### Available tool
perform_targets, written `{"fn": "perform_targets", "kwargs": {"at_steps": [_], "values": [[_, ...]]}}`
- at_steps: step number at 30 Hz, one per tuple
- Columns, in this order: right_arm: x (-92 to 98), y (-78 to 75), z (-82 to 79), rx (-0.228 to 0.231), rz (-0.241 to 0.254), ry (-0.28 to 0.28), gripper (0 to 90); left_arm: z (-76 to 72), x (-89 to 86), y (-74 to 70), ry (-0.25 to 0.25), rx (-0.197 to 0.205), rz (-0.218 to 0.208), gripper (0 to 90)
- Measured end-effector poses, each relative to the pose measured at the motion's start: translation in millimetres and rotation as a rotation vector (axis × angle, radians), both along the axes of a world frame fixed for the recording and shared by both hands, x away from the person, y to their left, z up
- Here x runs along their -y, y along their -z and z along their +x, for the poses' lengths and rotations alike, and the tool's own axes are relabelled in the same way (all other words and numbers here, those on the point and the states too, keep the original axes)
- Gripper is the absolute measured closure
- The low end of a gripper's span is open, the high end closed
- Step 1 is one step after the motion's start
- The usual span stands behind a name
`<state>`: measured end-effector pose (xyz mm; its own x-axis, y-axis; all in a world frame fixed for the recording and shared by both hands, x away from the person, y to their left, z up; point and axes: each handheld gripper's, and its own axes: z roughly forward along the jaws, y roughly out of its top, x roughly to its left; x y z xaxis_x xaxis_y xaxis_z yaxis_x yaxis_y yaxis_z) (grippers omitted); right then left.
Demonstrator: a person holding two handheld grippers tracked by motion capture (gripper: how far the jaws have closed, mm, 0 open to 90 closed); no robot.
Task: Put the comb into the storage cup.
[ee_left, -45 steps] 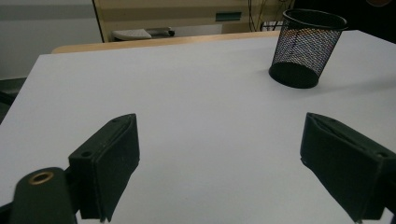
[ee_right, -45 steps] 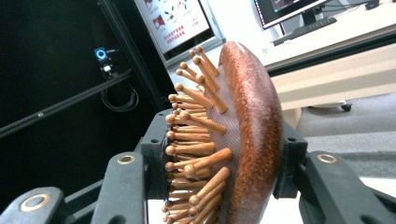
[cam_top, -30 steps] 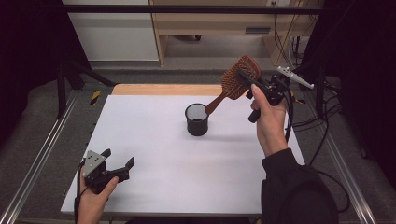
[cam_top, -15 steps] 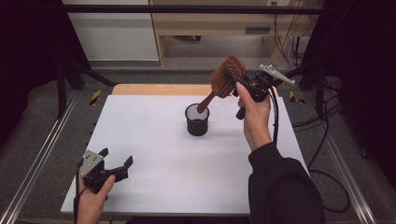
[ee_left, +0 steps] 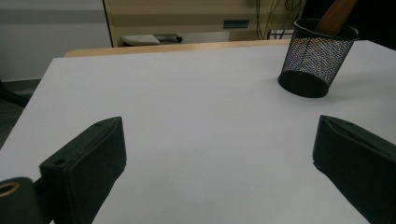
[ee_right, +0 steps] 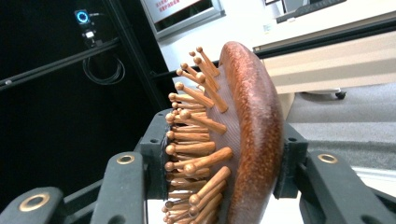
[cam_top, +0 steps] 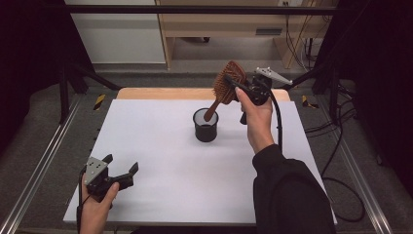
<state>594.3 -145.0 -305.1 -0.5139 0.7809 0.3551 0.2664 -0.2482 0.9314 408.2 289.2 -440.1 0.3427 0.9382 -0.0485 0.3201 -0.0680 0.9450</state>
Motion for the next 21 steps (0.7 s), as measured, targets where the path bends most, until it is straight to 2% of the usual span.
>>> {"fn": "perform_targets", "kwargs": {"at_steps": [21], "values": [[-14.9,14.6,10.5,-0.037,-0.055,-0.016,50.8,1.1,-2.7,-1.7,-0.01,0.013,0.001,3.1]]}}
